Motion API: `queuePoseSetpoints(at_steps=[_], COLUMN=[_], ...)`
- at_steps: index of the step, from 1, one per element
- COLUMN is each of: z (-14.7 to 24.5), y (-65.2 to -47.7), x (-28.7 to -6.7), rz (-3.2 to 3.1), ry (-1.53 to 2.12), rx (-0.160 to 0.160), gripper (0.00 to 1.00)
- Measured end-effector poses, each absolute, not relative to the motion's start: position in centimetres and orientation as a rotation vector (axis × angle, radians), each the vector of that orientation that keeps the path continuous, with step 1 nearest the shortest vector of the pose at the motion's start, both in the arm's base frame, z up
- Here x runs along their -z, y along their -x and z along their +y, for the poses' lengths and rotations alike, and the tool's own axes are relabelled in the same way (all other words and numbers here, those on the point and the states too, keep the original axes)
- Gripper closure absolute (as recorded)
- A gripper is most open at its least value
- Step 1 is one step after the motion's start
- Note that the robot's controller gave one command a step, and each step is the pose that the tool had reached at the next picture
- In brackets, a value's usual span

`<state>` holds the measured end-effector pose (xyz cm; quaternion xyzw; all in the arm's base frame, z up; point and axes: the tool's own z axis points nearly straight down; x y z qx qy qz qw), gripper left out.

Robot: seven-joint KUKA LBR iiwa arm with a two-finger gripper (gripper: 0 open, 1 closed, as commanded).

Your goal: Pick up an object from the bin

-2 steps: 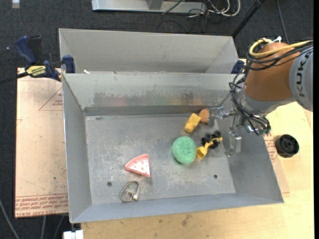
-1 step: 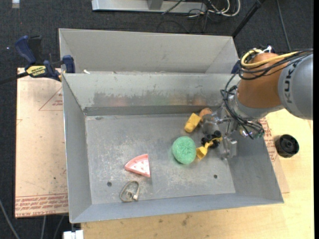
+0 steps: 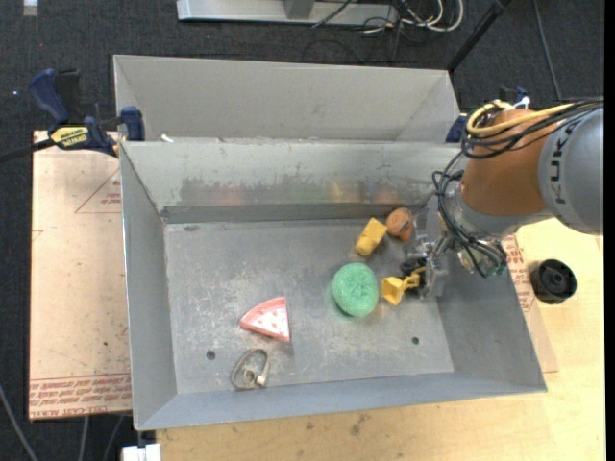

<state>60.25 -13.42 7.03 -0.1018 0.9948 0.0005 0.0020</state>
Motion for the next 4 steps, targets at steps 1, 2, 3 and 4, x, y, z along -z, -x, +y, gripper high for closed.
queuePoseSetpoints(at_steps=[1, 2, 3, 4], z=[-13.4, -13.4, -13.3, -13.3], y=[-60.3, -60.2, -60.0, -60.1], x=[-7.0, -7.3, -8.5, -10.7], rz=[3.121, 3.124, 3.131, 3.127], ry=[0.320, 0.320, 0.321, 0.322], rx=[-0.002, -0.003, -0.006, -0.004], gripper=[1.00, 1.00, 1.00, 1.00])
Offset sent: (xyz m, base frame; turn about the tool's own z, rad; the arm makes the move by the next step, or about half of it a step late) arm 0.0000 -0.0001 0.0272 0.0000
